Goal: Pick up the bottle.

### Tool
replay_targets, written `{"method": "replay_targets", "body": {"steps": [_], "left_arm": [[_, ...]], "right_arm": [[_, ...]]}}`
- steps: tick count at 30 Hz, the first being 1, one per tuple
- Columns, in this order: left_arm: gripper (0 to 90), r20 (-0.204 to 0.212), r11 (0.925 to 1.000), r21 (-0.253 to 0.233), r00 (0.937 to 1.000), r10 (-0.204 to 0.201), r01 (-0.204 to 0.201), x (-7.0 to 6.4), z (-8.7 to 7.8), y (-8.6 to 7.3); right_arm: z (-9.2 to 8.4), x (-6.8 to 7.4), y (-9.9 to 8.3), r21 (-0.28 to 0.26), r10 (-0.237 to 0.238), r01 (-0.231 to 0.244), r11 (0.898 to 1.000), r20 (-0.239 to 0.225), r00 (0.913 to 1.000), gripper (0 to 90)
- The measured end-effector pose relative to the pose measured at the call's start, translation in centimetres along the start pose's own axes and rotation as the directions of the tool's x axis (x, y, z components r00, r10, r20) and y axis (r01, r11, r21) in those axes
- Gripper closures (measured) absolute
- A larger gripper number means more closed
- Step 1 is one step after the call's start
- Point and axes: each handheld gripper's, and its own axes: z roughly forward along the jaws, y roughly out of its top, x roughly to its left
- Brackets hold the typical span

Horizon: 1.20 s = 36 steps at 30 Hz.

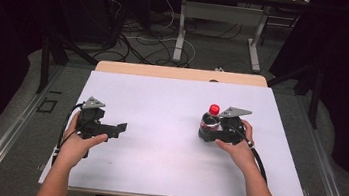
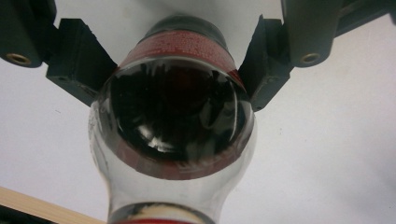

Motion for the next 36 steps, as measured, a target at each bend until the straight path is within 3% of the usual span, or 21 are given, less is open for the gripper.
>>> {"method": "replay_targets", "body": {"steps": [13,18,22,25,30,36], "left_arm": [[1.1,0.003,1.0000,0.004,1.0000,-0.002,0.002,-0.1,0.0,0.0],[2.3,0.012,1.0000,-0.002,0.9999,0.007,-0.006,-0.3,-0.1,0.1],[3.3,0.025,0.9999,-0.005,0.9996,0.015,-0.015,-0.6,-0.2,0.2],[3.4,0.047,0.9995,0.010,0.9984,0.030,-0.031,-0.9,-0.5,0.4],[5.3,0.073,0.9990,-0.019,0.9964,0.043,-0.042,-2.0,-0.5,0.7],[7.9,0.116,0.9950,-0.051,0.9890,0.092,-0.086,-3.7,-0.6,1.1]], "right_arm": [[-0.8,0.7,0.4,-0.033,0.006,-0.006,0.999,-0.002,1.0000,30.9],[-1.4,1.4,0.9,-0.009,-0.002,0.001,1.000,-0.048,0.9988,30.9],[-1.8,2.6,1.4,0.006,-0.039,0.040,0.999,-0.079,0.9961,31.0],[-2.1,3.3,1.8,0.019,-0.067,0.070,0.997,-0.115,0.9911,31.1],[-2.2,5.0,2.2,0.009,-0.100,0.103,0.995,-0.168,0.9808,31.1],[-2.1,6.6,2.4,0.020,-0.141,0.149,0.989,-0.207,0.9681,31.1]]}}
